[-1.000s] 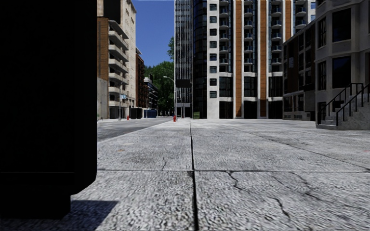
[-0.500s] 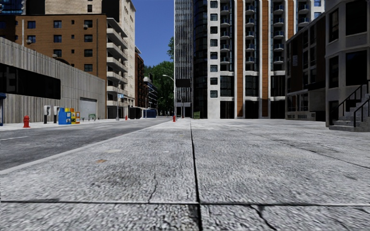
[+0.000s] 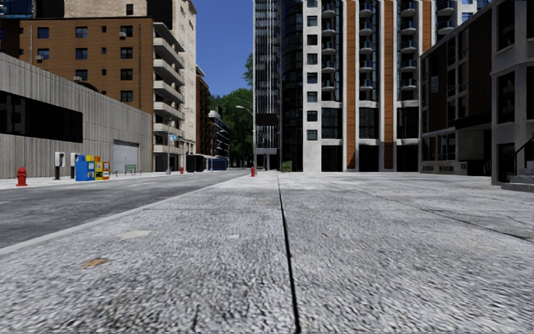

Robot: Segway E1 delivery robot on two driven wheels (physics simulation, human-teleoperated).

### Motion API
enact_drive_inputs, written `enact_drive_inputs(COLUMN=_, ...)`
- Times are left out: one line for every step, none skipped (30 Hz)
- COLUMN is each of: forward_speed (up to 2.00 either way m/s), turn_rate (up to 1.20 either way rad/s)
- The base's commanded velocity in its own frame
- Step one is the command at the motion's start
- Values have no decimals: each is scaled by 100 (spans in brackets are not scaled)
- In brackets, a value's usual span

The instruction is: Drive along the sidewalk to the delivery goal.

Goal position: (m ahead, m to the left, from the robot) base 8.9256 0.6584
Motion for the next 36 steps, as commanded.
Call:
enact_drive_inputs(forward_speed=200, turn_rate=20)
enact_drive_inputs(forward_speed=200, turn_rate=20)
enact_drive_inputs(forward_speed=200, turn_rate=21)
enact_drive_inputs(forward_speed=200, turn_rate=24)
enact_drive_inputs(forward_speed=200, turn_rate=27)
enact_drive_inputs(forward_speed=200, turn_rate=31)
enact_drive_inputs(forward_speed=200, turn_rate=31)
enact_drive_inputs(forward_speed=200, turn_rate=32)
enact_drive_inputs(forward_speed=200, turn_rate=33)
enact_drive_inputs(forward_speed=200, turn_rate=33)
enact_drive_inputs(forward_speed=200, turn_rate=33)
enact_drive_inputs(forward_speed=200, turn_rate=33)
enact_drive_inputs(forward_speed=200, turn_rate=33)
enact_drive_inputs(forward_speed=200, turn_rate=33)
enact_drive_inputs(forward_speed=200, turn_rate=33)
enact_drive_inputs(forward_speed=200, turn_rate=33)
enact_drive_inputs(forward_speed=200, turn_rate=33)
enact_drive_inputs(forward_speed=200, turn_rate=33)
enact_drive_inputs(forward_speed=200, turn_rate=33)
enact_drive_inputs(forward_speed=200, turn_rate=29)
enact_drive_inputs(forward_speed=200, turn_rate=23)
enact_drive_inputs(forward_speed=200, turn_rate=23)
enact_drive_inputs(forward_speed=200, turn_rate=0)
enact_drive_inputs(forward_speed=200, turn_rate=0)
enact_drive_inputs(forward_speed=200, turn_rate=0)
enact_drive_inputs(forward_speed=200, turn_rate=0)
enact_drive_inputs(forward_speed=200, turn_rate=0)
enact_drive_inputs(forward_speed=200, turn_rate=0)
enact_drive_inputs(forward_speed=200, turn_rate=0)
enact_drive_inputs(forward_speed=200, turn_rate=0)
enact_drive_inputs(forward_speed=200, turn_rate=0)
enact_drive_inputs(forward_speed=200, turn_rate=0)
enact_drive_inputs(forward_speed=200, turn_rate=0)
enact_drive_inputs(forward_speed=200, turn_rate=0)
enact_drive_inputs(forward_speed=200, turn_rate=0)
enact_drive_inputs(forward_speed=200, turn_rate=0)
